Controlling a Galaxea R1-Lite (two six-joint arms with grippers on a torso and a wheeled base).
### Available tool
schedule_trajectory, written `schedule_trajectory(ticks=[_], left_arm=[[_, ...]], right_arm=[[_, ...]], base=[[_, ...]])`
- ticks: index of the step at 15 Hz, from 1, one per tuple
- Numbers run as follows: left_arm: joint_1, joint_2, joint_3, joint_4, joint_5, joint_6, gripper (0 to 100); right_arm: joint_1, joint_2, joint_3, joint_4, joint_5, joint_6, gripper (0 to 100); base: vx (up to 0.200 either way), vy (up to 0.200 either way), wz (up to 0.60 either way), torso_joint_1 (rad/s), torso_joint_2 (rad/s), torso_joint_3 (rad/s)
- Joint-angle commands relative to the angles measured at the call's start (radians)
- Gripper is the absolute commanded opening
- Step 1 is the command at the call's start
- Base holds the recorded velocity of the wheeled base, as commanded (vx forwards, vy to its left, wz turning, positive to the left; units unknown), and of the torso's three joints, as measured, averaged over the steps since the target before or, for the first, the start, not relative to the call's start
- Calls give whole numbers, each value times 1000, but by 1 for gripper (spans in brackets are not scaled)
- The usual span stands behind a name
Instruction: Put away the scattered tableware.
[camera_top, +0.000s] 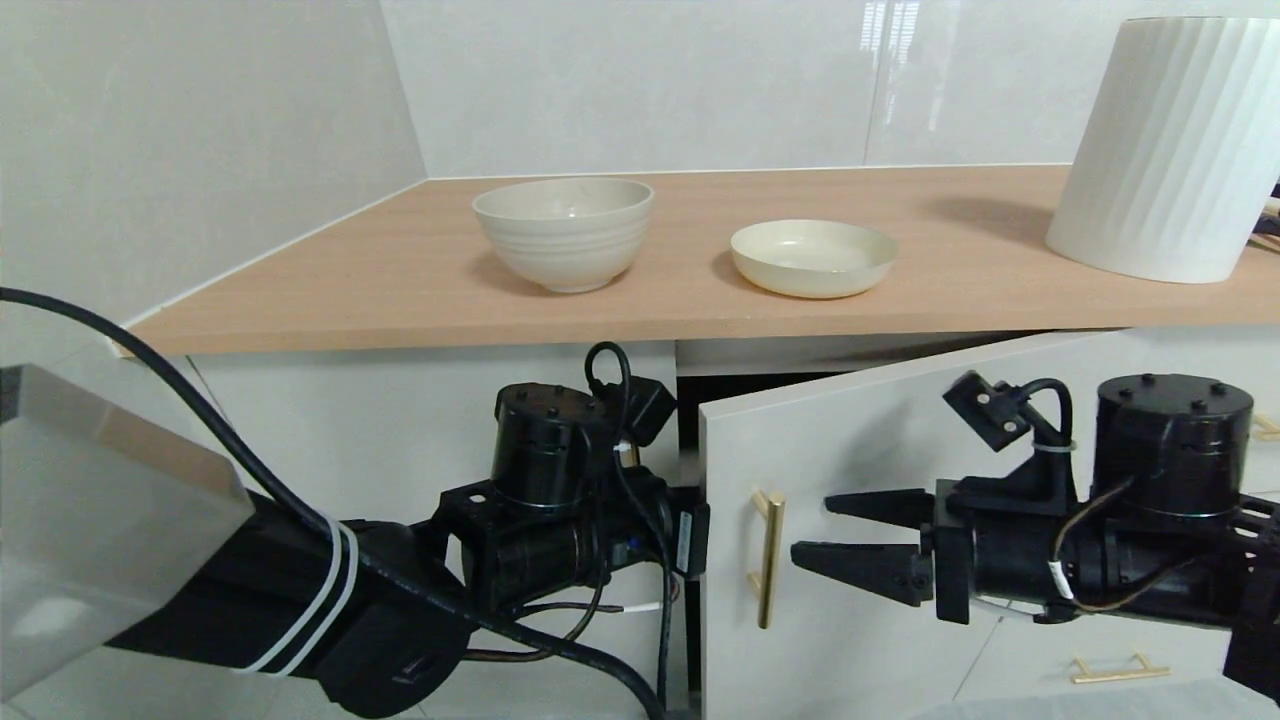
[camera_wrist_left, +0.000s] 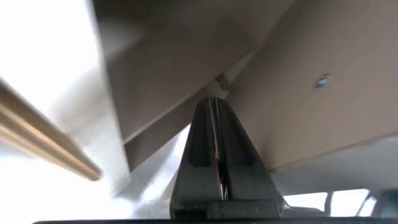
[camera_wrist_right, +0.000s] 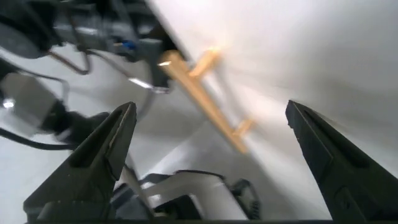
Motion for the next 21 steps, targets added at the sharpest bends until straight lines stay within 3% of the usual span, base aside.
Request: schedule_trajectory(ticks=[1,3,12,15,19,21], left_arm=[[-1,-36,24,-22,-4,0,0],[-6,-37,33,-25,-4,-2,0],[-18,-33,42,-25,-2,-3,0],[-33,-31,27,-25,-2,-52,0],[-53,35,-12,-25,-2,-62,0],[-53,45,-39,-22,-4,-66,0]], right_arm=[[-12,-169,79,117,-70,-68,100],[-6,-260,119,205,-169,-99,100],[-6,-361,159,263,-171,-89,100],[-6,-363,161,263,-171,-89,100],[-6,-366,161,263,-172,-89,100],[-8,-378,161,263,-172,-89,100]], base=[[0,0,0,0,0,0],[0,0,0,0,0,0],[0,0,0,0,0,0],[-133,0,0,2,2,0],[-200,0,0,9,0,2],[0,0,0,0,0,0]])
